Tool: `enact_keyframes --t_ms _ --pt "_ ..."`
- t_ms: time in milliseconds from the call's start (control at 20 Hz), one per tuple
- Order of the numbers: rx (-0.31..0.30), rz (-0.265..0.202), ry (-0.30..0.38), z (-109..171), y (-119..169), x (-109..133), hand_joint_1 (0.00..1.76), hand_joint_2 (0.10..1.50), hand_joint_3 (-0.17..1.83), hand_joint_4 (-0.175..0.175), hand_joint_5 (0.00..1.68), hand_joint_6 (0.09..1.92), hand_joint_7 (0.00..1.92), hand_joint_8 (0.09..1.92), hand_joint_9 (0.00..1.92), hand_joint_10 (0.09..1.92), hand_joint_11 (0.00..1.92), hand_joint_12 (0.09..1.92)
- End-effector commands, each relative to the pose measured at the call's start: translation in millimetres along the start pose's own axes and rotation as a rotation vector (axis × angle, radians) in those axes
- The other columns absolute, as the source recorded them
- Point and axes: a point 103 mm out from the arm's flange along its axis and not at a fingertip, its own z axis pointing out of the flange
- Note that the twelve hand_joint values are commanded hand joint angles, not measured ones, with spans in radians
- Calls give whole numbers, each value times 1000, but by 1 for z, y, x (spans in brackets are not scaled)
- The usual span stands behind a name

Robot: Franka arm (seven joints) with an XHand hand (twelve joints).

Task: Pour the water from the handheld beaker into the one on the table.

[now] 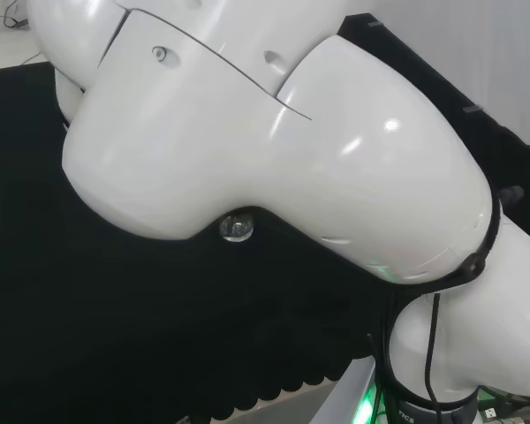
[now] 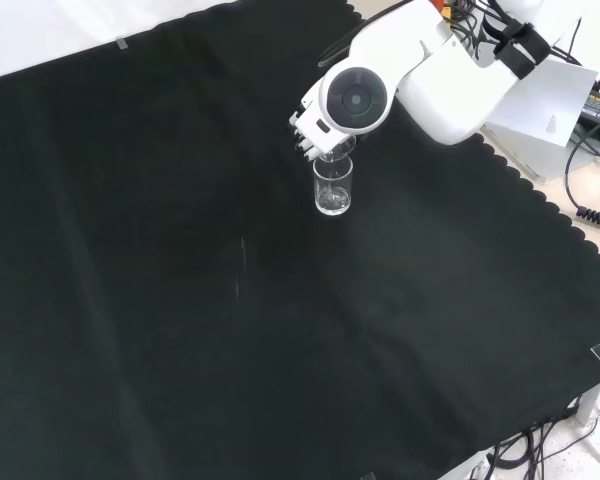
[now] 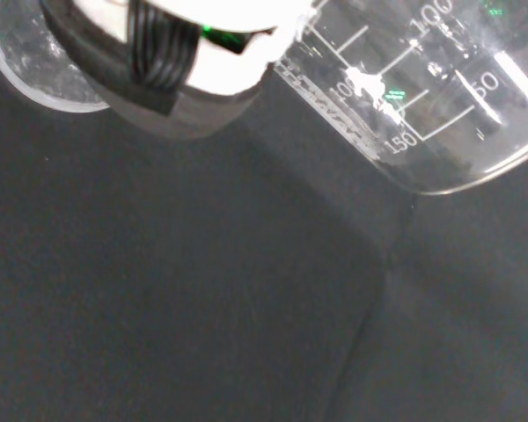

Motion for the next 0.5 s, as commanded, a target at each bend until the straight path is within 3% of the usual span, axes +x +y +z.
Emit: enact_keyframes --t_ms 50,500 --pt "21 3 -7 1 0 0 1538 995 -175 -175 1342 270 1377 470 1635 87 1192 693" --pt "36 11 -16 -2 -1 -1 1538 995 -175 -175 1339 275 1375 472 1635 87 1191 695"
